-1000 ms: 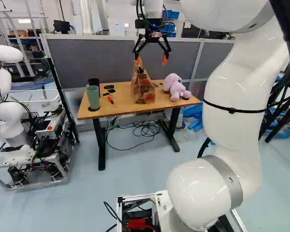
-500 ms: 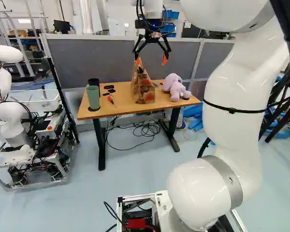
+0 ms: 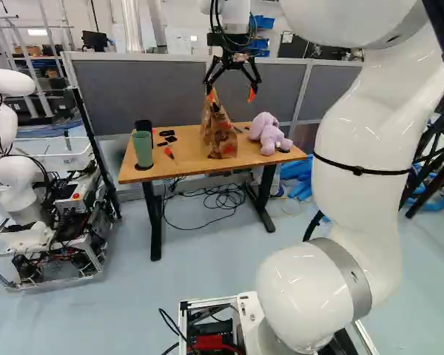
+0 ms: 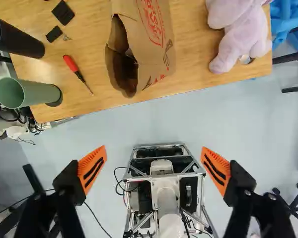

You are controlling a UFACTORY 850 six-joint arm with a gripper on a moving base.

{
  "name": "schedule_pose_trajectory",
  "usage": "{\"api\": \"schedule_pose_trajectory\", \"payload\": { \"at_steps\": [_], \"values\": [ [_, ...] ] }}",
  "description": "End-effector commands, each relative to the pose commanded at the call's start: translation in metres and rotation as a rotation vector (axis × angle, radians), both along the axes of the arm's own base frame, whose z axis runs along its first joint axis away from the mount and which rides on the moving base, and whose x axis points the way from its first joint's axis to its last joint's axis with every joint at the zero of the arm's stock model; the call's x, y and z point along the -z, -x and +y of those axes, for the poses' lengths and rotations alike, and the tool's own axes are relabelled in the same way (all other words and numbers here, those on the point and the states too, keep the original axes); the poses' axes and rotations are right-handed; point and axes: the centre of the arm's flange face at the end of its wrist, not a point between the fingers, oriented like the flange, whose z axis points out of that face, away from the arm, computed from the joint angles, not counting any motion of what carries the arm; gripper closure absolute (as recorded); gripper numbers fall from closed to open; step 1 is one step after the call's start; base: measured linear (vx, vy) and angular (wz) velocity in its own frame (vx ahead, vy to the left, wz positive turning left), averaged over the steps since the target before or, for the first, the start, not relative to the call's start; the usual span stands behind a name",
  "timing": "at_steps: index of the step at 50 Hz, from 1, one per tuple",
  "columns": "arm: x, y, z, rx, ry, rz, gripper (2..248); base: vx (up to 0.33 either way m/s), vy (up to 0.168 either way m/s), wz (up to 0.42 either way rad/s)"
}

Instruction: Pick up the bag on the ground and place it on the table

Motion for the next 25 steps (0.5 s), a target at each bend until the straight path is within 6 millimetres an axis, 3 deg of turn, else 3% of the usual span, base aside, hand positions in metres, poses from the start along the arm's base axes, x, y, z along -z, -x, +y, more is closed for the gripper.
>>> {"api": "schedule_pose_trajectory", "payload": {
  "at_steps": [25],
  "values": [
    [0.028,0.002,-0.005,-0.015,-0.016,-0.074,3,0.0,0.0,0.0]
  ]
}}
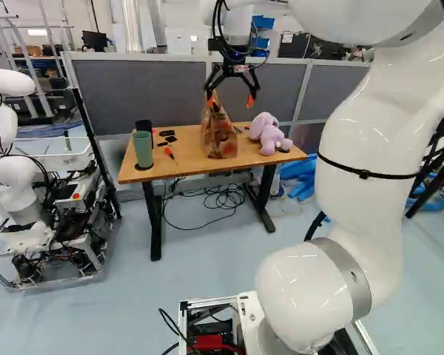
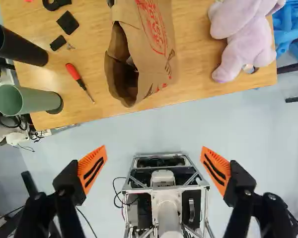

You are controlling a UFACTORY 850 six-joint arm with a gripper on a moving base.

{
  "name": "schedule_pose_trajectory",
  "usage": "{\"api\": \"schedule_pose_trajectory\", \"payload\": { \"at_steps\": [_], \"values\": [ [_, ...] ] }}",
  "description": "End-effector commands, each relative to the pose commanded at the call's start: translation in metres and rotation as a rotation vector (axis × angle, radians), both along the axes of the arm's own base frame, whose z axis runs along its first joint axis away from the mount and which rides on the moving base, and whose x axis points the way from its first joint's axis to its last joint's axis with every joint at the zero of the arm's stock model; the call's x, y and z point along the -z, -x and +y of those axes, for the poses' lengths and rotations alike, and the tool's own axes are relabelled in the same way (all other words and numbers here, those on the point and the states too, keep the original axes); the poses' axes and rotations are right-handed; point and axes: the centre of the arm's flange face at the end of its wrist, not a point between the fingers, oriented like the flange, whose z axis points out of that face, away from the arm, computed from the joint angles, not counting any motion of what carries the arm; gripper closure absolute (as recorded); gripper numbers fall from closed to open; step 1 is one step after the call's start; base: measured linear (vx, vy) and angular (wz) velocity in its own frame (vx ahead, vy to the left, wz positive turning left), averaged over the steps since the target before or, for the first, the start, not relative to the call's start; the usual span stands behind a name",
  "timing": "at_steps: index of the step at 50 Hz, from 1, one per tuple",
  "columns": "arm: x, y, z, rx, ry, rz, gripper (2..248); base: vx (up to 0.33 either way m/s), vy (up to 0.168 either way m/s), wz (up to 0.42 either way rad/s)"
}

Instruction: Pick up the bag on the ground and place it on the table

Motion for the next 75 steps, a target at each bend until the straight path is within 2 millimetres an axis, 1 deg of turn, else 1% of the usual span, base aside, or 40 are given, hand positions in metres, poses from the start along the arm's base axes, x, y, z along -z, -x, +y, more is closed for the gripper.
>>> {"api": "schedule_pose_trajectory", "payload": {
  "at_steps": [21,41,58,75],
  "values": [
    [0.034,0.006,-0.007,-0.016,-0.017,-0.091,3,0.0,0.0,0.0],
    [0.075,0.018,-0.016,-0.033,-0.034,-0.2,3,0.0,0.0,0.0],
    [0.116,0.037,-0.025,-0.046,-0.046,-0.312,3,0.0,0.0,0.0],
    [0.16,0.063,-0.034,-0.056,-0.054,-0.436,3,0.0,0.0,0.0]
  ]
}}
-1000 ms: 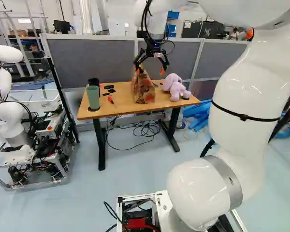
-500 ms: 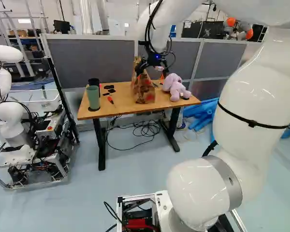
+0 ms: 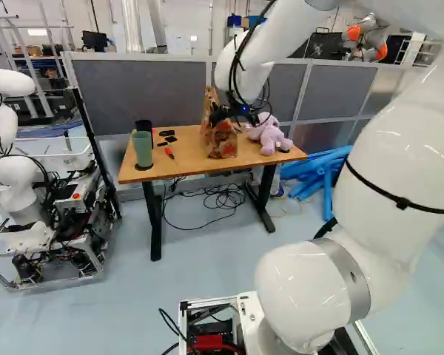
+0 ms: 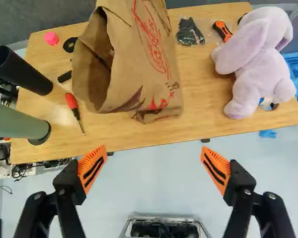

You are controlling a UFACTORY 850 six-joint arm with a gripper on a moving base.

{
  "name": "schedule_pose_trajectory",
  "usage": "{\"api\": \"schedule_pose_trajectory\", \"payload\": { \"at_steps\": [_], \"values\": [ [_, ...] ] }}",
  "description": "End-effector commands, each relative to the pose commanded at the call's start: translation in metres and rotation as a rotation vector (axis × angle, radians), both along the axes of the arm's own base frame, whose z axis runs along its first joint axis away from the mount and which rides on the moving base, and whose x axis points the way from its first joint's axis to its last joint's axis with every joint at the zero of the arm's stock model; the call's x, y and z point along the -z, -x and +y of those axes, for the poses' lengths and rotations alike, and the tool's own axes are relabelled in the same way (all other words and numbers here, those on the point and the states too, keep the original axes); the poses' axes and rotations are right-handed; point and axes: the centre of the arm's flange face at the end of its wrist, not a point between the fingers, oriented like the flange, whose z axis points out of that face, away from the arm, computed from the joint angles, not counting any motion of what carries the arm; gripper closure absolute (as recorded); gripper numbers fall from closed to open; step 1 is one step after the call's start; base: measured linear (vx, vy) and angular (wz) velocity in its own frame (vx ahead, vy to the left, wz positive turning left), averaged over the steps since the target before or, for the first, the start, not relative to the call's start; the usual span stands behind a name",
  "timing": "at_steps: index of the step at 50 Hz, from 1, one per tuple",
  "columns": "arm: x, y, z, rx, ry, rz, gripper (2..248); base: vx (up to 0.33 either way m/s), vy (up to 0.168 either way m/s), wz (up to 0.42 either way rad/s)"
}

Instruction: Pick up the bag on the ground and place it on the table

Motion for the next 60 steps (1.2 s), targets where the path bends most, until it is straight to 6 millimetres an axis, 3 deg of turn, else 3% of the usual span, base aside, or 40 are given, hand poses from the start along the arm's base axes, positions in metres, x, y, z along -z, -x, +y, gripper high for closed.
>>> {"api": "schedule_pose_trajectory", "payload": {
  "at_steps": [36,60],
  "values": [
    [0.082,0.074,-0.019,-0.002,0.001,-0.252,3,0.0,0.0,0.0],
    [0.12,0.121,-0.028,0.004,0.012,-0.382,3,0.0,0.0,0.0]
  ]
}}
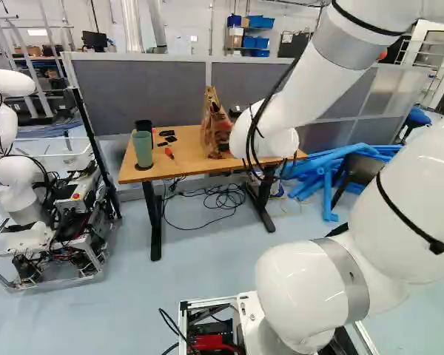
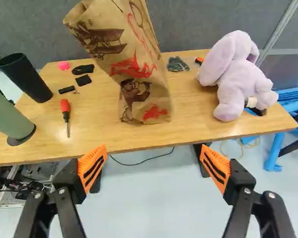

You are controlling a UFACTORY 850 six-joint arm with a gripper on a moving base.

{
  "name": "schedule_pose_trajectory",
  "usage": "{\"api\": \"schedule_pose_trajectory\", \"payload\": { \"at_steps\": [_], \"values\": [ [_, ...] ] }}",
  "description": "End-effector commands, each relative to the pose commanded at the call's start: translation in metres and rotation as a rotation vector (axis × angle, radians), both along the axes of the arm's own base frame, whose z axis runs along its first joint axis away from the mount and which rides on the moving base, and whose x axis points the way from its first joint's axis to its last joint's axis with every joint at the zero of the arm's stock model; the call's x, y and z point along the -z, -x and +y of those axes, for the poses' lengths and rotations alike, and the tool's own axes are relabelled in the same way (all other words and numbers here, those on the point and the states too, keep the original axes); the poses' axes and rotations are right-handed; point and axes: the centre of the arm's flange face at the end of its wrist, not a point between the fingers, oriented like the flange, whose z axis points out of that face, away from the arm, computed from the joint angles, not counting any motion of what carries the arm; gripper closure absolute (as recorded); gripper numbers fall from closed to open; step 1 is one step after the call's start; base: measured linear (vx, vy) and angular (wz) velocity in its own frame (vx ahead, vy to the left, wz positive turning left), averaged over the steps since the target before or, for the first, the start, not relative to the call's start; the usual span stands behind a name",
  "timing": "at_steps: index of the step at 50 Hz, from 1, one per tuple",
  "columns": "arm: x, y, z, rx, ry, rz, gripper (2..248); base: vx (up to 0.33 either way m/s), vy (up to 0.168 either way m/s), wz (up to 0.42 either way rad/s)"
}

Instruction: Pick up the bag on the ground and place it on the table

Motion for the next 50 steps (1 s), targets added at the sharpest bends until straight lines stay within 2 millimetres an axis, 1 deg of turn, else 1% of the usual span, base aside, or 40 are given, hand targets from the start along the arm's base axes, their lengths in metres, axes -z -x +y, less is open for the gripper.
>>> {"api": "schedule_pose_trajectory", "payload": {
  "at_steps": [13,29,50],
  "values": [
    [0.016,0.023,-0.003,0.005,0.007,-0.057,3,0.0,0.0,0.0],
    [0.03,0.047,-0.006,0.011,0.014,-0.113,3,0.0,0.0,0.0],
    [0.043,0.069,-0.009,0.017,0.023,-0.164,3,0.0,0.0,0.0]
  ]
}}
